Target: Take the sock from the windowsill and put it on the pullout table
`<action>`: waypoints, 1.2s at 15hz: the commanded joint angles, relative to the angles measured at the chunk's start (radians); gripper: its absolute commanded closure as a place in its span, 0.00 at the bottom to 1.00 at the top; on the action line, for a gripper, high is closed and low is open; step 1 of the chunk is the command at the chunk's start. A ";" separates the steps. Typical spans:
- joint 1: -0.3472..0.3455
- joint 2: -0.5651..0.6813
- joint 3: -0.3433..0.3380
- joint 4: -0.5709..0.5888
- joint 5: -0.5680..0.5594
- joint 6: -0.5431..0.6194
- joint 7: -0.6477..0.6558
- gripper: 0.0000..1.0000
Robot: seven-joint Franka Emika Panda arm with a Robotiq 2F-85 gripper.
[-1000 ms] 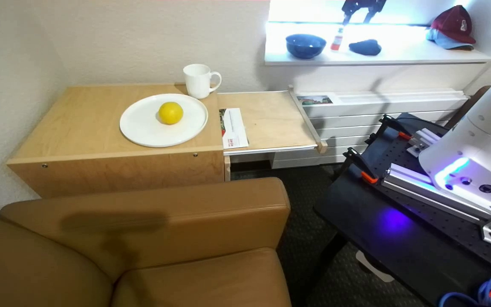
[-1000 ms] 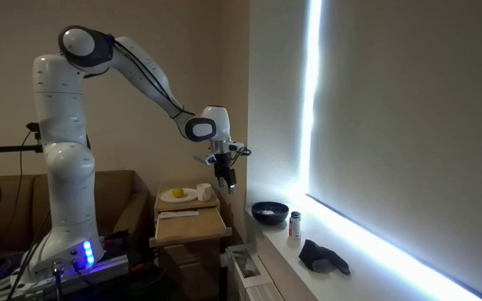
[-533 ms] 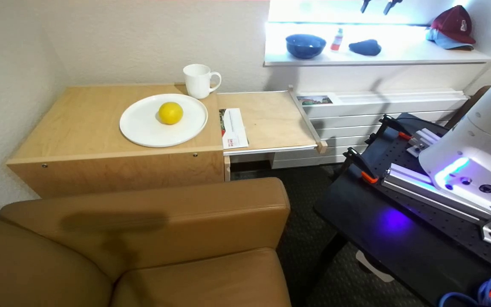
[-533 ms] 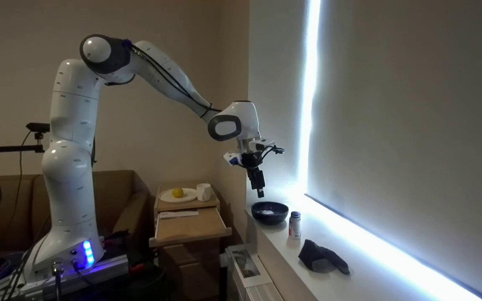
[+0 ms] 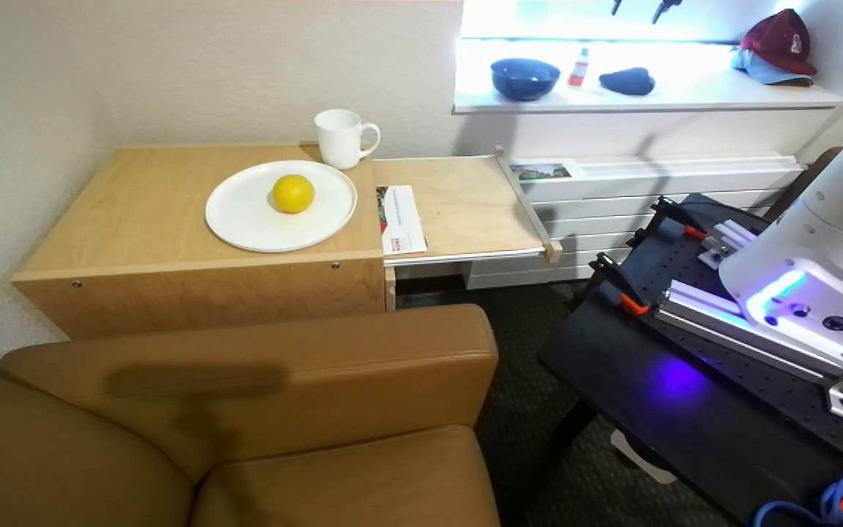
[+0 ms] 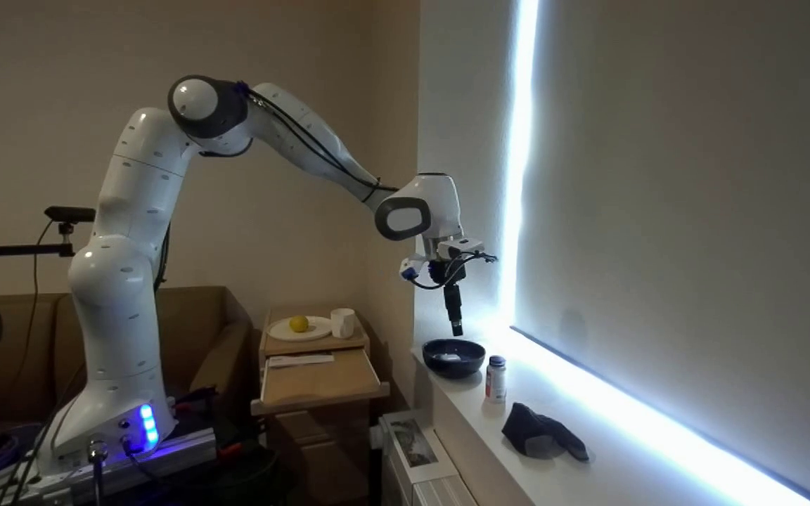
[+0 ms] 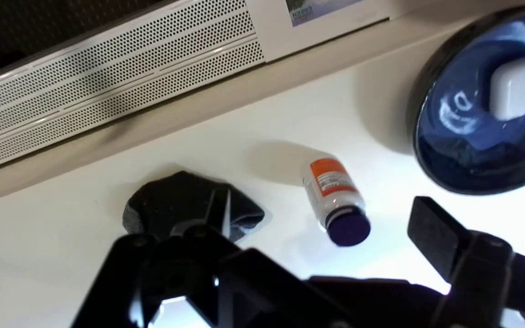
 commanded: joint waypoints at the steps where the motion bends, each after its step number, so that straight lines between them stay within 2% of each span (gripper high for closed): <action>1: -0.100 0.184 0.011 0.252 0.090 -0.086 0.095 0.00; 4: -0.178 0.332 0.013 0.420 0.142 -0.092 0.203 0.00; 6: -0.205 0.435 0.003 0.519 0.148 -0.092 0.310 0.00; 7: -0.209 0.443 -0.007 0.539 0.141 -0.127 0.367 0.00; 8: -0.198 0.371 0.009 0.433 0.116 -0.064 0.292 0.00; 11: -0.214 0.442 0.007 0.510 0.115 -0.082 0.361 0.00; 14: -0.167 0.533 -0.036 0.576 0.083 -0.153 0.563 0.00; 18: -0.176 0.640 -0.023 0.670 0.105 -0.179 0.806 0.00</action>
